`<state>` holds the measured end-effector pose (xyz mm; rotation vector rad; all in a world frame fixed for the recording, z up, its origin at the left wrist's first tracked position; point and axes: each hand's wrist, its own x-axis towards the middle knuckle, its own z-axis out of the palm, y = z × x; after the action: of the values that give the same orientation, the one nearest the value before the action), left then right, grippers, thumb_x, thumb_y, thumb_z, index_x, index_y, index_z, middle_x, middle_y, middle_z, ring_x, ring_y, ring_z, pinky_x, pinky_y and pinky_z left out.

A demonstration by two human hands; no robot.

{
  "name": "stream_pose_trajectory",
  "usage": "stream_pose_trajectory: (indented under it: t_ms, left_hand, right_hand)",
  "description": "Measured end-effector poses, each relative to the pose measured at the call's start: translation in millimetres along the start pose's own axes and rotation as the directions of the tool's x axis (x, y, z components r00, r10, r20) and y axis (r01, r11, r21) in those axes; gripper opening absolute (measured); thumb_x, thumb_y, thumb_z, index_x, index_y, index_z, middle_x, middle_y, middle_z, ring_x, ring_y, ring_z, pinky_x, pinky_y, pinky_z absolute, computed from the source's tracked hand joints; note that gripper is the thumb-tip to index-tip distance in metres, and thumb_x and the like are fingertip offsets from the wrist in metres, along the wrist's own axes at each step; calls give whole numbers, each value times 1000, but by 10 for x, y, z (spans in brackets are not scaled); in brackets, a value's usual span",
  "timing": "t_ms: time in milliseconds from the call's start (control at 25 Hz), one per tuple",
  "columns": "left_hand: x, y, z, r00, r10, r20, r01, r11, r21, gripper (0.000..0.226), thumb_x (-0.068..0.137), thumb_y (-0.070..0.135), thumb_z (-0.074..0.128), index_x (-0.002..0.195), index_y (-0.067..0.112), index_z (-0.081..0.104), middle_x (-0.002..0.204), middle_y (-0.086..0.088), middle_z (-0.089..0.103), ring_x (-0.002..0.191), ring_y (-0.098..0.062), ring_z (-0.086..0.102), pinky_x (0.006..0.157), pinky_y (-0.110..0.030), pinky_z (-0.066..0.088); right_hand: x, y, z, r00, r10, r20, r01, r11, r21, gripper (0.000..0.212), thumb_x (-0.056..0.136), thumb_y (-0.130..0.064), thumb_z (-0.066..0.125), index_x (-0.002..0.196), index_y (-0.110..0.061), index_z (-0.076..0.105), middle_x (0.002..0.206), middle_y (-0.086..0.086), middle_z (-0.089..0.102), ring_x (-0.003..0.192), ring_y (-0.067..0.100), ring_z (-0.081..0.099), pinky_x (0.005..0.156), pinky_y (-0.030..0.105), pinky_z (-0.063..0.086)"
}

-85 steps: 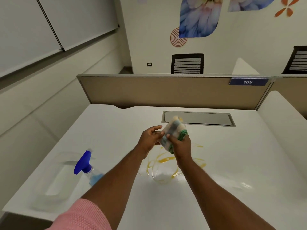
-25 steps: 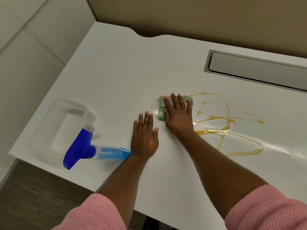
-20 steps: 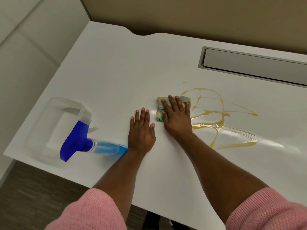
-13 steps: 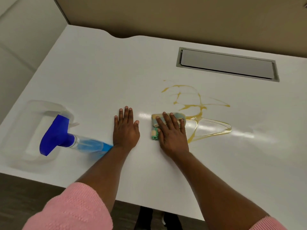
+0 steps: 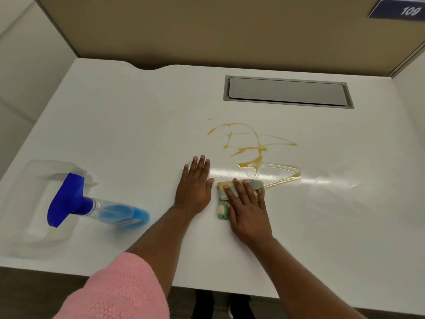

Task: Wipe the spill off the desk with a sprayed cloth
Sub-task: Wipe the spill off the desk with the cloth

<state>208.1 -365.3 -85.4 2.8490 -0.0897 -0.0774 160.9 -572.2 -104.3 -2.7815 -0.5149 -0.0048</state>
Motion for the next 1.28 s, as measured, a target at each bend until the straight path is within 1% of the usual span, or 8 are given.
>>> stream_pose_trajectory:
  t_ms: [120,320,520,760,1080,1280]
  left_hand:
    - [52,3,107,1000,20,12,-20,1000,23,61,106,38,33,161,13,20,170,-6,16,158,-23,8,128,-45,7]
    - [81,-26,181,1000,23,6,-23,999,44,64,105,42,25,161,13,18,170,-6,15,158,-23,6,128,-48,10]
    - [91,-35,205,1000,22,-9,-22,999,41,63,105,42,24,161,14,18,170,-5,15,158,-22,6,128,-47,12]
    - [93,-43,233,1000,14,-16,-14,999,45,63,105,41,27,161,14,19,170,-5,14,158,-20,5,128,-46,11]
    - [103,-33,204,1000,-1,-4,1,1000,19,64,105,41,31,162,16,17,171,-3,13,158,-18,3,128,-48,13]
    - [113,-39,205,1000,-6,1,6,1000,18,63,105,42,30,161,16,18,171,-3,14,158,-19,3,127,-48,14]
  right_hand:
    - [19,-4,33,1000,12,-14,-12,1000,-9,59,104,-41,37,162,-37,23,172,-5,16,159,18,4,127,50,4]
    - [79,8,92,1000,18,-20,-19,999,-27,62,104,-42,34,163,-37,15,173,-5,9,160,20,2,127,51,2]
    - [452,106,57,999,53,9,-52,998,-20,61,105,-42,30,163,-38,11,173,-5,5,159,19,-2,127,53,3]
    - [932,220,45,996,86,-15,-86,996,-8,59,105,-42,30,163,-35,19,173,-3,12,159,21,6,126,55,6]
    - [1727,339,-17,996,91,-9,-91,996,22,57,105,-39,33,161,-32,27,171,1,19,158,25,11,126,55,3]
    - [2027,352,-20,996,90,10,-90,996,20,58,105,-40,29,162,-32,24,172,2,16,159,26,7,126,55,1]
